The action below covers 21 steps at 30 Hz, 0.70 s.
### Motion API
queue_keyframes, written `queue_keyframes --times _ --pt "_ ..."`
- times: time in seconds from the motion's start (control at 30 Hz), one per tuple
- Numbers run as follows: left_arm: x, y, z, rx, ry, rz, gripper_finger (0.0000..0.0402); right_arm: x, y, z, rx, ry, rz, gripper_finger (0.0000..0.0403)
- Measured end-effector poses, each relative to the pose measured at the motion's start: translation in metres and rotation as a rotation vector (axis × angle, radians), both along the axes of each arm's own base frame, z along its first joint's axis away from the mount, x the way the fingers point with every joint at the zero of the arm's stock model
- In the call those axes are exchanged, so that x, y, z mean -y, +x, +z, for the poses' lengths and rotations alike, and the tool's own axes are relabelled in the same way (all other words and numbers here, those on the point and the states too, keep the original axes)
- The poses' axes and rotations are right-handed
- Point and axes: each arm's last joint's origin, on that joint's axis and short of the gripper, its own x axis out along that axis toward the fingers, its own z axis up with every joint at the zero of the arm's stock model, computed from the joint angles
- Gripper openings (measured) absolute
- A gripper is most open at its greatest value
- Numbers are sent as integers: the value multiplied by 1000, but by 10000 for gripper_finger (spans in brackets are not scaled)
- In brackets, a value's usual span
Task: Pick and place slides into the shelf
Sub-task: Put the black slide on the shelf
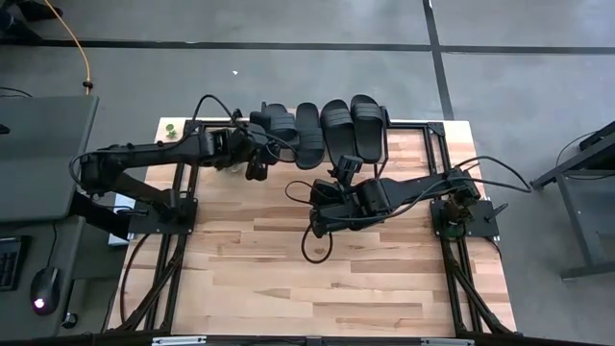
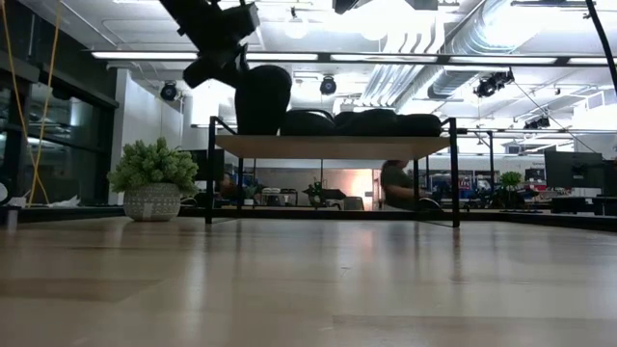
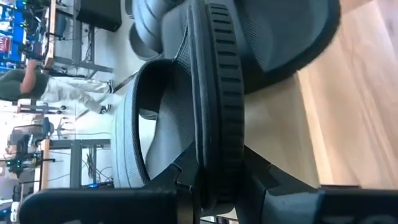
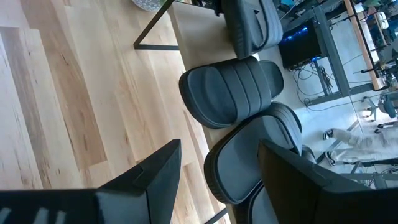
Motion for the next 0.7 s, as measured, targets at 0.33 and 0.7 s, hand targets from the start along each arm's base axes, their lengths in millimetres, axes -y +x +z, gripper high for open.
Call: queue_keyframes --times 0.33,0.7 --pt "2 -2 -12 -13 -39 7 50 0 0 0 3 1 0 204" --pt "4 -7 -19 -81 -88 10 66 0 0 0 2 1 0 204"
